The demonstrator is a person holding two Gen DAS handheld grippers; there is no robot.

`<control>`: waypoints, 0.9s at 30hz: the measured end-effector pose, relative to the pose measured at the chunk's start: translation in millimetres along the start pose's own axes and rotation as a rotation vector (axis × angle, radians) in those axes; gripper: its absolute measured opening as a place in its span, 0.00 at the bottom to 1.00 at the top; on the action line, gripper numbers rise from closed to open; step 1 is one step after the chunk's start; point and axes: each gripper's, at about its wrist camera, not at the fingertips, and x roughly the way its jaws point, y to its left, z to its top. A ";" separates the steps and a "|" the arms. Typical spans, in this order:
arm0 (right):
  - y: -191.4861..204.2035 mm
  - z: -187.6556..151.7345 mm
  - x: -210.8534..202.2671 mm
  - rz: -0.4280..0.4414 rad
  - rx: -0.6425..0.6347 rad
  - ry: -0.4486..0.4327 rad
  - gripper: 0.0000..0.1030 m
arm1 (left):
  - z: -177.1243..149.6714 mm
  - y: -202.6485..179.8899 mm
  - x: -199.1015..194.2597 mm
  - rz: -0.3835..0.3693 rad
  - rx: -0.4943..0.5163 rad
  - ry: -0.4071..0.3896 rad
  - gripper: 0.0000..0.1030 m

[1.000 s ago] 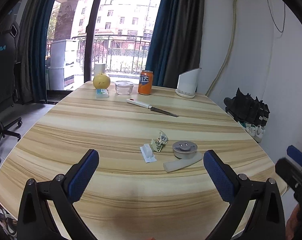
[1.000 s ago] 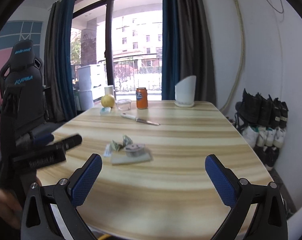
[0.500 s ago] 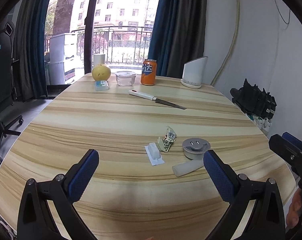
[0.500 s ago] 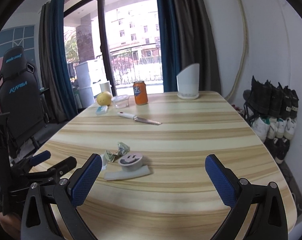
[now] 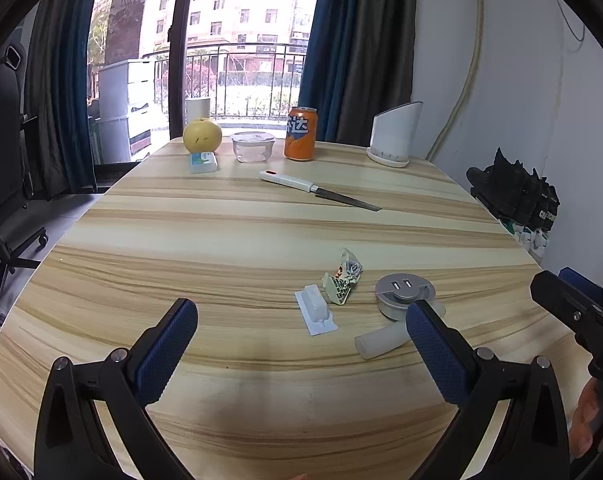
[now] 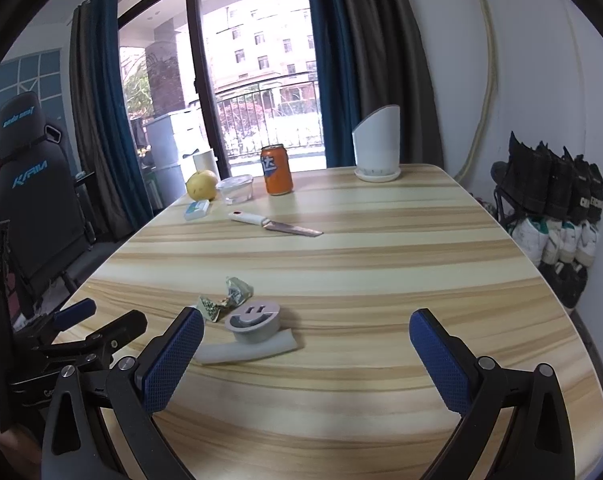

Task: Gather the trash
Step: 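Lower the left gripper onto the white paper piece and close on it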

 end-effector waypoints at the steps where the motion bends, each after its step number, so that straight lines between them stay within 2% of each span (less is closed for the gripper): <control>1: -0.1 0.4 0.8 0.001 0.000 0.001 1.00 | 0.3 -0.1 0.8 0.000 -0.001 0.000 0.99; 6: -0.6 0.1 2.7 -0.002 -0.005 0.007 1.00 | 1.8 -0.6 8.2 -0.001 0.000 0.030 0.99; 13: -2.9 6.7 9.3 -0.003 -0.007 0.022 1.00 | 5.4 3.9 34.7 0.004 -0.021 0.143 0.99; 17: -6.5 9.0 14.3 -0.009 -0.009 0.031 1.00 | 6.2 1.8 49.3 0.038 -0.013 0.208 0.99; 27: -20.3 4.7 19.8 -0.003 0.018 0.036 1.00 | 4.9 -6.8 68.3 0.134 0.014 0.281 0.99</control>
